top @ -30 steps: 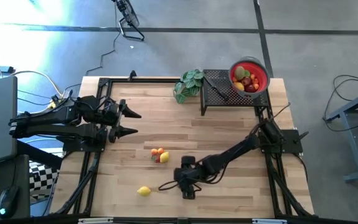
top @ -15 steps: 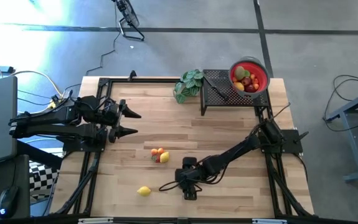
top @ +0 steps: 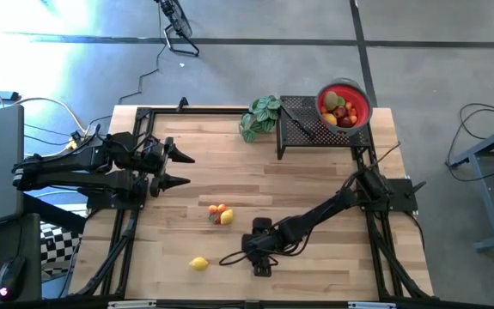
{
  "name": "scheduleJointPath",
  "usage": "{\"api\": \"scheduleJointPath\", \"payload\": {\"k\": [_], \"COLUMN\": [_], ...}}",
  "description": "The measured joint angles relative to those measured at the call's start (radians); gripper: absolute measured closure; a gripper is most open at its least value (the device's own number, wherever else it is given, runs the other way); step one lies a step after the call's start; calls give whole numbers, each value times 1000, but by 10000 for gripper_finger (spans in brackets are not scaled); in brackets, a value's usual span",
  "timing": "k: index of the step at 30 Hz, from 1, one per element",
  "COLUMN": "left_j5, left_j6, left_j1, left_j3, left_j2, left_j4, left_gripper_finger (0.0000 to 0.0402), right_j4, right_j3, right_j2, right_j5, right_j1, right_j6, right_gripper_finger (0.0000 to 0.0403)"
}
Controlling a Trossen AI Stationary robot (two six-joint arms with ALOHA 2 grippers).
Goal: Pick & Place Fruit
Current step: Put the half brown kiwi into the red strainer bowl
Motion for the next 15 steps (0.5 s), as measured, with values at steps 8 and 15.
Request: {"api": "scheduleJointPath", "payload": {"k": [8,15], "left_j5": [0,0], "left_j6": [0,0], "left_j1": [0,0], "left_j3": [0,0], "left_j2": [0,0], "left_j4": [0,0], "left_gripper_finger": [75,75], "right_j4": [-4,-1], "right_j3": [0,-1], "right_j2": [2,16], "right_j5": [7,39], "right_j1": [4,4], "right_j6": [0,11], "right_gripper_finger": [140,140]}}
